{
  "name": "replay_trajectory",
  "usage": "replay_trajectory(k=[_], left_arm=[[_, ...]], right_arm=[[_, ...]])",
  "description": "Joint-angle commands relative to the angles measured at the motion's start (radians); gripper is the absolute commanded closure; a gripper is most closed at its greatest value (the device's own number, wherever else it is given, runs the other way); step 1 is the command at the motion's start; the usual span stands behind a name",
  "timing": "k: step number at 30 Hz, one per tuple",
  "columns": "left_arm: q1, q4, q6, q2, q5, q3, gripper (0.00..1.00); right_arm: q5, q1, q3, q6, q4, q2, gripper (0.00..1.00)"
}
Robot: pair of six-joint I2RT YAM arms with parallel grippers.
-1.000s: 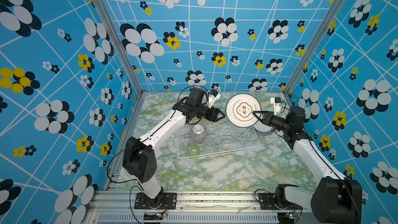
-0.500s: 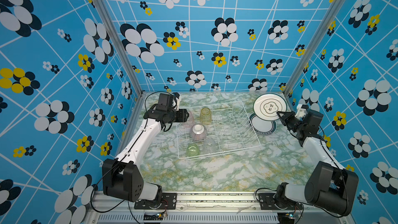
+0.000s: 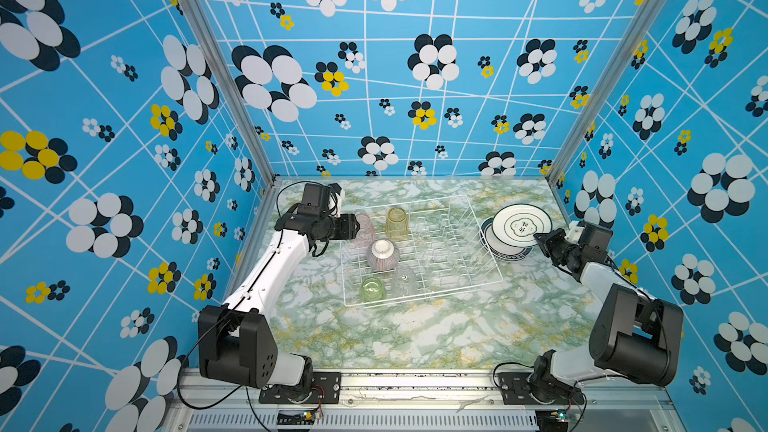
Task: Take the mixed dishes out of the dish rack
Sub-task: 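Carry the white plate with the right gripper to the stack while the left gripper withdraws, then lower the white plate onto the red-rimmed plate stack and open the right gripper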
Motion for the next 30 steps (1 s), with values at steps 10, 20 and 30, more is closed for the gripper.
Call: replay_trajectory(k=[10,20,30], left_arm=[[0.009,0.003,-0.011,0.013,0.035,0.003,0.39],[0.009,0.006,-0.011,0.015,0.043,-0.004,0.39],[0.01,0.01,-0.008,0.019,0.046,-0.013,0.39]], right_arm=[[-0.015,-0.003,-0.009,-0.032,-0.001,0.062,1.0],[-0.034,-0.003,-0.007,-0.032,-0.001,0.093,1.0],[-0.053,-0.003,0.004,-0.065,-0.053,0.113,1.0]])
